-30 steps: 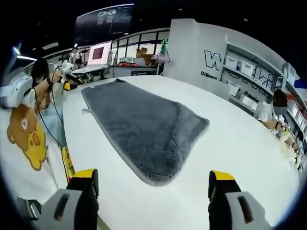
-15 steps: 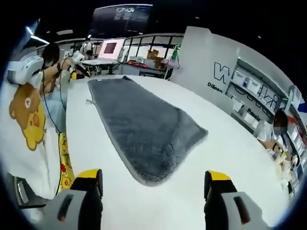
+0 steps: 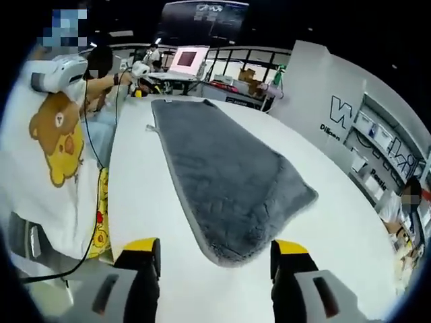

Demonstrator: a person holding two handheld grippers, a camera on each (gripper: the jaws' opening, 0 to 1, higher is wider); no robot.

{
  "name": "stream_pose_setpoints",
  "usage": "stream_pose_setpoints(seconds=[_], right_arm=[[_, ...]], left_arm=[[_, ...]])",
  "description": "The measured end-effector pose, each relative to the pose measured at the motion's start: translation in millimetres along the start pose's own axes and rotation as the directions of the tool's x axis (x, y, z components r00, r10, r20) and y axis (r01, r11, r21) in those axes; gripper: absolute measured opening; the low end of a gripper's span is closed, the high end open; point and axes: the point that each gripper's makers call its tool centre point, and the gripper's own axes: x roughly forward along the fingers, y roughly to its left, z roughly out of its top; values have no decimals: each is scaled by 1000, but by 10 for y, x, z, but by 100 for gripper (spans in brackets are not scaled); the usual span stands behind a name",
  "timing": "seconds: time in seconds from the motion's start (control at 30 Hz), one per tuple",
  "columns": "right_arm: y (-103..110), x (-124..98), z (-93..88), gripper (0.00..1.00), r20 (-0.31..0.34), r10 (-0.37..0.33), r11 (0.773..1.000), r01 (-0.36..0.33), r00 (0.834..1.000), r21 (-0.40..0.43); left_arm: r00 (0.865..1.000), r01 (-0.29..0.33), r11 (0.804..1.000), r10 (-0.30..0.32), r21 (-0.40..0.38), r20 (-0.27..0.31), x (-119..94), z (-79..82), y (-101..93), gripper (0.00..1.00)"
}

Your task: Fold the towel on the table until its edges align and the towel forms a compact rectangular stack.

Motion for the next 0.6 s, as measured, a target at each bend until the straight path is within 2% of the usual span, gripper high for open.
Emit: stream_pose_setpoints(seconds=[0.03,0.1,0.23,0.33,0.4,0.47,0.6], right_arm=[[-15,22,-10,61,-4,2,1000,-2,1000,12],[-17,42,-32,53,-16,12,1000,-12,1000,15],[9,108,-35,53,-23,29,999,-29,999,22],[6,129,-1,49,6,34,999,-34,999,21],[17,161,25,47,28,43,999,-44,999,32],[37,195,29,45,29,52,998,-53,998,36],[71,231,-6,42,12,67,997,-67,998,34]], left_arm=[[999,-18,1000,17,19,30,22,44,45,56],[999,-8,1000,7,26,36,44,43,54,49],[1000,12,998,-12,59,5,100,-41,71,45],[1000,15,998,-15,55,2,106,-86,102,39],[1000,-3,999,1,53,25,88,-76,142,37],[999,12,999,-15,50,52,72,-49,114,31],[999,24,998,-27,56,46,80,-96,104,32]])
